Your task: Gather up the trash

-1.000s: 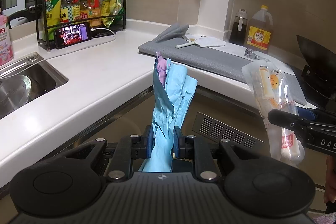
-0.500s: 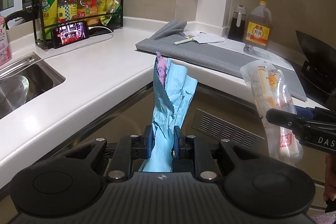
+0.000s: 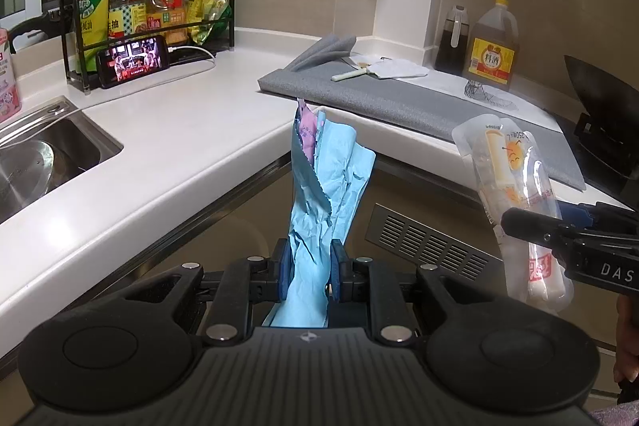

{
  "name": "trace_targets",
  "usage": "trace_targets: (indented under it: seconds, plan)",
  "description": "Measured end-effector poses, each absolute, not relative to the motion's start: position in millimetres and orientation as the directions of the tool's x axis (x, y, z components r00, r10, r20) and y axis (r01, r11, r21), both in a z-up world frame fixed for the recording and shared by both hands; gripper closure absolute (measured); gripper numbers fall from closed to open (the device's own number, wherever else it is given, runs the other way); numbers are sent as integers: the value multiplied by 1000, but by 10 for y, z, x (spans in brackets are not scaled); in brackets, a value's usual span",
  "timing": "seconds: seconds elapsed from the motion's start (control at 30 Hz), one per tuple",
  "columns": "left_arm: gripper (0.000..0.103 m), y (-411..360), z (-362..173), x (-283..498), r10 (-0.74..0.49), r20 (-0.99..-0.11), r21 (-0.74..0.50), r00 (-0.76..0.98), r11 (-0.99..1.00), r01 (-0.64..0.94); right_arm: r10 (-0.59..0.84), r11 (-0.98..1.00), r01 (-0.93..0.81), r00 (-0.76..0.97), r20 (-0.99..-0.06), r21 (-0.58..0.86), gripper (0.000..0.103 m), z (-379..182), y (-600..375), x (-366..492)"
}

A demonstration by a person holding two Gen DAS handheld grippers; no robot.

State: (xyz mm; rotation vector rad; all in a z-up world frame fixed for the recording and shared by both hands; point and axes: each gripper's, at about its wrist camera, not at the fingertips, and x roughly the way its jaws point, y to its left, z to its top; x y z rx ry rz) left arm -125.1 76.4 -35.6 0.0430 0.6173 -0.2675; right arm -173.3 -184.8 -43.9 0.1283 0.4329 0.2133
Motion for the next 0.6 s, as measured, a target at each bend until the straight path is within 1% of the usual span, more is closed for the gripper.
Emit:
trace_targets:
  seconds: [0.6]
  plan:
    - [81, 658, -400, -1136, -210, -610, -16, 764, 967, 253, 223, 972, -167, 882, -415, 166, 42, -486, -1807, -1659]
